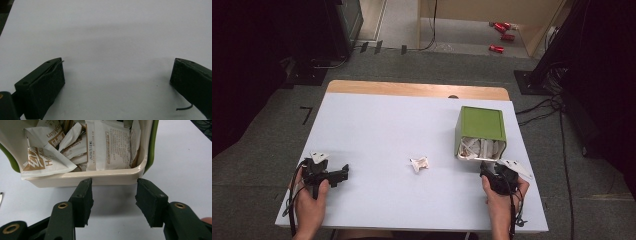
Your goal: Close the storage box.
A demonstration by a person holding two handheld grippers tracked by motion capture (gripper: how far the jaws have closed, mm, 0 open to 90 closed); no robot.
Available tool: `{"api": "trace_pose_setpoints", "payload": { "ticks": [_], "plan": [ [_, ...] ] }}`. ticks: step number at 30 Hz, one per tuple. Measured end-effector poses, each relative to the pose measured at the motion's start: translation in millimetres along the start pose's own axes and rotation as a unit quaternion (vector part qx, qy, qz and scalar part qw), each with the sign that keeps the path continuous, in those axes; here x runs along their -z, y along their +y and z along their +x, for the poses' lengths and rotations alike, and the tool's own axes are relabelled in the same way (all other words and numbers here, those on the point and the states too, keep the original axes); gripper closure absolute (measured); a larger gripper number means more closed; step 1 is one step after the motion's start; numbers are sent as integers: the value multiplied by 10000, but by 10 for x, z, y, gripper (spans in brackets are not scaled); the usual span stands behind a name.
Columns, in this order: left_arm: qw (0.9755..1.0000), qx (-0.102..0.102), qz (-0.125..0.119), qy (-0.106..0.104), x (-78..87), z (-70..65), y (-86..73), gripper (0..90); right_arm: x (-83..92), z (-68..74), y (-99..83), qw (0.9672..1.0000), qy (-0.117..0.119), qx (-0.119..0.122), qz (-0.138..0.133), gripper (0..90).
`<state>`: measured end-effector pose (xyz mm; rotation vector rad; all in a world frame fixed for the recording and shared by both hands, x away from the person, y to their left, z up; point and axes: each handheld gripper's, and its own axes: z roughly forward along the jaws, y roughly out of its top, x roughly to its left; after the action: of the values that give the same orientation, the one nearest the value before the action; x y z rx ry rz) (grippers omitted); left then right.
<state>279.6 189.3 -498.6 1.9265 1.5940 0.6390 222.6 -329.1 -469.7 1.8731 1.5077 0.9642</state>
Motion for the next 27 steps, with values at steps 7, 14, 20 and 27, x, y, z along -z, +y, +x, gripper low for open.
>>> {"api": "trace_pose_setpoints", "payload": {
  "ticks": [7, 14, 20, 27],
  "plan": [
    [10000, 0, 1, 0, 0, 0, 0, 0, -21, 0, 19, 10000, 2, 11, 36, 474],
    [10000, -2, 3, -2, 1, 1, -1, 0, -11, 1, 25, 9998, -45, 198, 80, 444],
    [10000, 0, 2, -2, 0, 0, -1, 0, 52, -24, 29, 9991, -33, 415, 105, 345],
    [10000, 0, 2, -1, 1, 0, -1, 0, 148, -136, 40, 9986, -24, 504, 159, 266]
  ]
}}
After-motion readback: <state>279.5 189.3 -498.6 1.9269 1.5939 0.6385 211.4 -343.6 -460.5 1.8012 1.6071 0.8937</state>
